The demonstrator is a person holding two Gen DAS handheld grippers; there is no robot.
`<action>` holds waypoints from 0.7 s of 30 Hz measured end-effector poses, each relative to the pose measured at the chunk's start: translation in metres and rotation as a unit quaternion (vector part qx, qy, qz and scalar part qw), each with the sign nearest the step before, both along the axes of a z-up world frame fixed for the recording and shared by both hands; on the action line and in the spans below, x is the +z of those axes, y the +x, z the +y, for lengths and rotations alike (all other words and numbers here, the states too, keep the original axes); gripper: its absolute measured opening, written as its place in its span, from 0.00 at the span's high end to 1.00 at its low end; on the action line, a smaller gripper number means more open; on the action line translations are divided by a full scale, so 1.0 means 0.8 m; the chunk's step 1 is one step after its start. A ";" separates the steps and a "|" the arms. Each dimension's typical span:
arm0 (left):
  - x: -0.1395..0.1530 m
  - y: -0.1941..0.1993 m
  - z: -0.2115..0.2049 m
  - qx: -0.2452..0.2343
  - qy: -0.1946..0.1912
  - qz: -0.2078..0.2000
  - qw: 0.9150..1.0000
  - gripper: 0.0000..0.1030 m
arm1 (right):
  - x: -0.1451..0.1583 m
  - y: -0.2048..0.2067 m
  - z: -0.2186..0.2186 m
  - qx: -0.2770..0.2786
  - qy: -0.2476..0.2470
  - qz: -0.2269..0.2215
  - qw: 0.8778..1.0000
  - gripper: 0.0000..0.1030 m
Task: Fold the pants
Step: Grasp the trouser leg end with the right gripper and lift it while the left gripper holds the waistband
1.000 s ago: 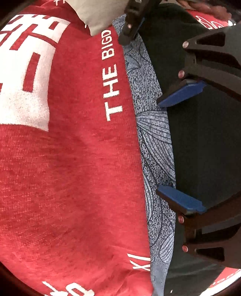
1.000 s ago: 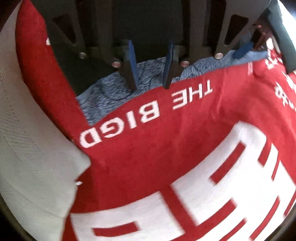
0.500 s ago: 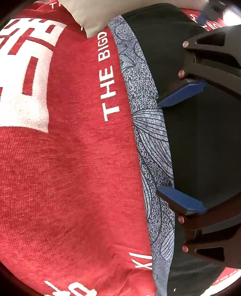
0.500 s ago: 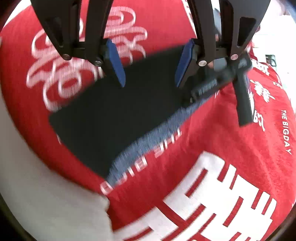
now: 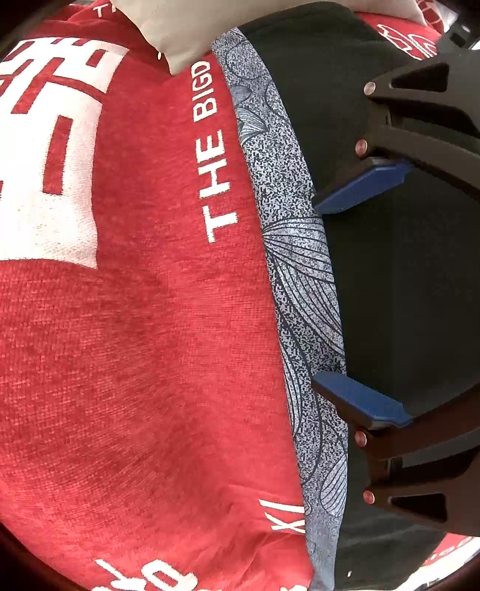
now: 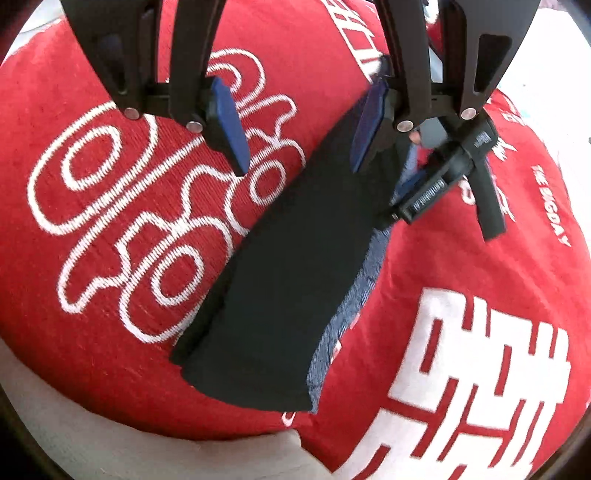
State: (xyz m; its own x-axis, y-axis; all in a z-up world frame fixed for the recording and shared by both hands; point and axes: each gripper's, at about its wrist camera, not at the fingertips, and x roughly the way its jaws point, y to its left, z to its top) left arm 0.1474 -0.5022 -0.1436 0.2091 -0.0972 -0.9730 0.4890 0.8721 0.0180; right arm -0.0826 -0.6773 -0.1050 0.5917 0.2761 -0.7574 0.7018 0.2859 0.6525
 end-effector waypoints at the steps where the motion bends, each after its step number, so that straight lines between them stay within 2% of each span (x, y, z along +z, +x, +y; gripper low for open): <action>1: 0.001 0.000 0.000 -0.001 0.000 0.000 1.000 0.14 | -0.003 -0.002 -0.001 -0.010 0.002 -0.005 1.000 0.41; 8: 0.024 -0.014 0.005 -0.022 -0.019 0.002 1.000 0.14 | -0.020 -0.022 -0.007 -0.084 0.025 -0.052 0.995 0.41; 11: 0.034 -0.035 0.017 -0.039 -0.011 -0.008 0.999 0.14 | -0.024 -0.041 -0.003 -0.121 0.038 -0.076 0.989 0.41; 14: 0.031 -0.050 0.028 -0.042 -0.005 -0.006 0.999 0.14 | -0.030 -0.047 -0.002 -0.142 0.049 -0.097 0.984 0.41; 16: 0.016 -0.060 0.032 -0.046 0.014 0.005 0.999 0.14 | -0.031 -0.049 -0.005 -0.153 0.047 -0.108 0.981 0.41; 21: 0.013 -0.070 0.038 -0.049 0.005 -0.007 0.999 0.14 | -0.031 -0.032 -0.022 -0.165 0.025 -0.140 0.976 0.41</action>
State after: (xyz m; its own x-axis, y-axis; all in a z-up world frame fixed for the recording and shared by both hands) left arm 0.0918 -0.4722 -0.1332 0.2126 -0.1085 -0.9711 0.5719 0.8196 0.0336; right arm -0.1083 -0.6952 -0.1296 0.8369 0.0689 -0.5431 0.5418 0.0370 0.8397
